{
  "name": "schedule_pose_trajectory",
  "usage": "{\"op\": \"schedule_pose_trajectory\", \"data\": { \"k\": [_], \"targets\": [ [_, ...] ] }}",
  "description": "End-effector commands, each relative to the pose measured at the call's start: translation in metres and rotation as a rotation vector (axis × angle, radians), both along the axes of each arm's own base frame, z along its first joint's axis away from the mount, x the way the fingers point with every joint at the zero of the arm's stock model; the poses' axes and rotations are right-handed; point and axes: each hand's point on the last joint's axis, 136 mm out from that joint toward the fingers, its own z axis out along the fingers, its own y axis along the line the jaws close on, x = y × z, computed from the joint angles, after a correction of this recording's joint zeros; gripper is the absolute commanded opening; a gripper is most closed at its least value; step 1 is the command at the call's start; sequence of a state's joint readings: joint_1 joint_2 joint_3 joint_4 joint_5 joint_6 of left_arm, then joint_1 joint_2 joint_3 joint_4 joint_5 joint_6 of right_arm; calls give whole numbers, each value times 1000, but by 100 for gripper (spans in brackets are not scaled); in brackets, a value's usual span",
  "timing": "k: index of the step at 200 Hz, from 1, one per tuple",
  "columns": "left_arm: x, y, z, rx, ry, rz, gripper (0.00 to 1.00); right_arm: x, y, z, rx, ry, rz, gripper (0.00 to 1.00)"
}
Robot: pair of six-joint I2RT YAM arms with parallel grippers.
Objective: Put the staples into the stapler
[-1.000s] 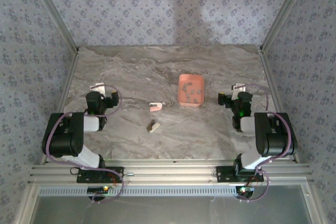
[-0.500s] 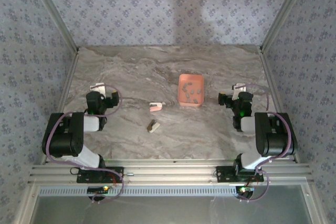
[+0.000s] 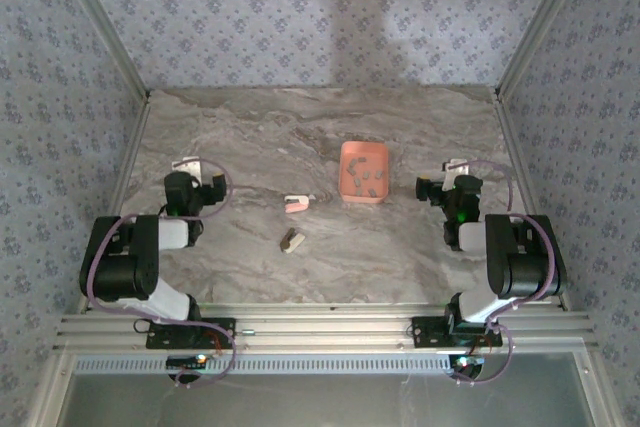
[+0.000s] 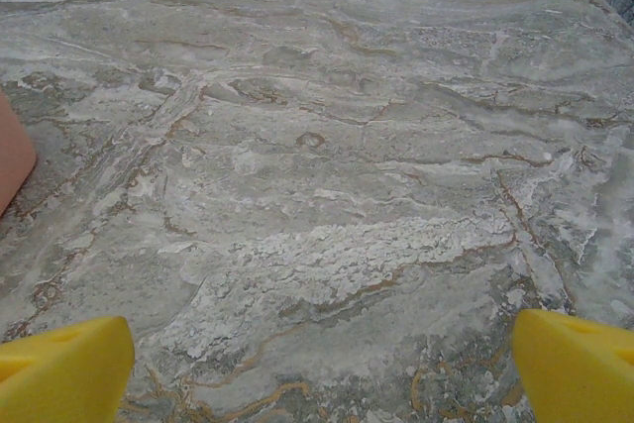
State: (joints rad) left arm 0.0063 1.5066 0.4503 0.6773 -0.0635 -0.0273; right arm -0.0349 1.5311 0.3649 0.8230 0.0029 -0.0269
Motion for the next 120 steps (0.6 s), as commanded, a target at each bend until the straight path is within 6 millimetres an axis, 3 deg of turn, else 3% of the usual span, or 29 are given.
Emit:
{"op": "schedule_pose_trajectory", "data": {
  "k": [1,30,62,91,120],
  "targets": [
    [6,-10,38,17,-11,-57,92,6,3,28,-12,-46,20,100],
    [-3,-49,74,-41,8,-176,87,1,28,58,-15,20,90,100],
    [-26,-105,92,-89,121,-307,79,-12,69,79,75,111,170,100],
    [-62,-149,85,-79,276,-392,77,-38,123,79,59,245,284,100],
    [-99,-172,63,-70,428,-444,73,-64,171,72,102,302,354,100]
  ]
}}
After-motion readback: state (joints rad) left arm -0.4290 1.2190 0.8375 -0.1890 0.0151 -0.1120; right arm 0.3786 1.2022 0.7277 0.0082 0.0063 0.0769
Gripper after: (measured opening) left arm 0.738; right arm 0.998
